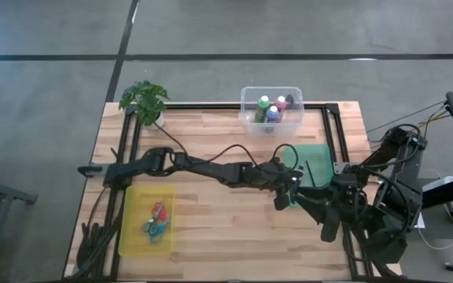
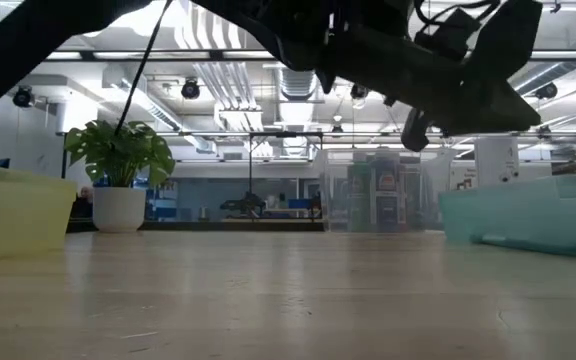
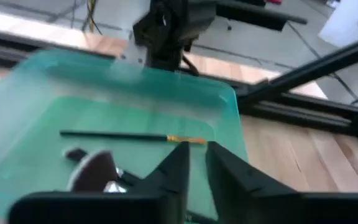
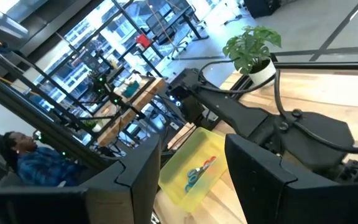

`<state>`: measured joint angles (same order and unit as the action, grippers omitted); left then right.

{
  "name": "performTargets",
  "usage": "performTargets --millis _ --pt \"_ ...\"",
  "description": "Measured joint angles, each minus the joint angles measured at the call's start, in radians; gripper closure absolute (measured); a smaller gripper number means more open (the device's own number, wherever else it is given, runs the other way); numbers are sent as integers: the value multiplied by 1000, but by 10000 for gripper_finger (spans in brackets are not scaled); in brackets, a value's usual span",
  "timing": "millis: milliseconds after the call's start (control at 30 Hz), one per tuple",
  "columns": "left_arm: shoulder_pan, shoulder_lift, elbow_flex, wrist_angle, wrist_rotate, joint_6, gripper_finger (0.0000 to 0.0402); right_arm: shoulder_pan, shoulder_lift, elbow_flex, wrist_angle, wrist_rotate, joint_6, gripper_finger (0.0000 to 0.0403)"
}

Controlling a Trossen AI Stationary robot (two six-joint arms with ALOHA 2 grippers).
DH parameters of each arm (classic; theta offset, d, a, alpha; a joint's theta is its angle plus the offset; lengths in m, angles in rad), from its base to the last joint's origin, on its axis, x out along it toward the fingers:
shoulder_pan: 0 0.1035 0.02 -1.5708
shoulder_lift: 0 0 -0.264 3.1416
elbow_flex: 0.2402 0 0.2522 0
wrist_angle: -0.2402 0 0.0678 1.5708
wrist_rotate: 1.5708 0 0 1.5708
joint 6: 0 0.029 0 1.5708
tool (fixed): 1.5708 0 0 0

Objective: Pick & Place Paint Supplies
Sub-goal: Put the black eyeshadow brush into the green bin

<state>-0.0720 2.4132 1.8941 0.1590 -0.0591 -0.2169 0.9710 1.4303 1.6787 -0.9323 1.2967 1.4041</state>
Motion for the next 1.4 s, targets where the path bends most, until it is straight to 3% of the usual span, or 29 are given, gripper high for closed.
performTargets --millis 367,533,700,800,900,1000,1100,1167,1267,1400 --pt "9 -59 -19 -49 23 4 192 0 0 0 33 15 -55 225" --pt "23 -218 -17 -206 -18 178 172 0 0 0 49 17 -118 225" --pt "53 -397 -69 -494 -77 271 172 0 -2 0 49 16 -154 225" --pt "67 -511 -176 -606 -79 225 182 0 -3 0 48 16 -159 225" --pt "65 -617 -349 -573 -31 158 205 0 -3 0 36 -6 -158 225" --pt "31 -676 -543 -407 17 54 238 0 5 -3 30 -26 -151 225" --pt "-19 -673 -686 -134 37 -36 283 0 12 -4 31 -26 -151 225" --pt "-52 -643 -717 23 38 -51 321 0 11 -4 35 -18 -144 225" --pt "-79 -607 -715 44 42 -86 382 0 11 -4 24 -25 -101 225" --pt "-87 -630 -717 55 23 -127 393 -28 17 -31 -34 -140 -32 225"
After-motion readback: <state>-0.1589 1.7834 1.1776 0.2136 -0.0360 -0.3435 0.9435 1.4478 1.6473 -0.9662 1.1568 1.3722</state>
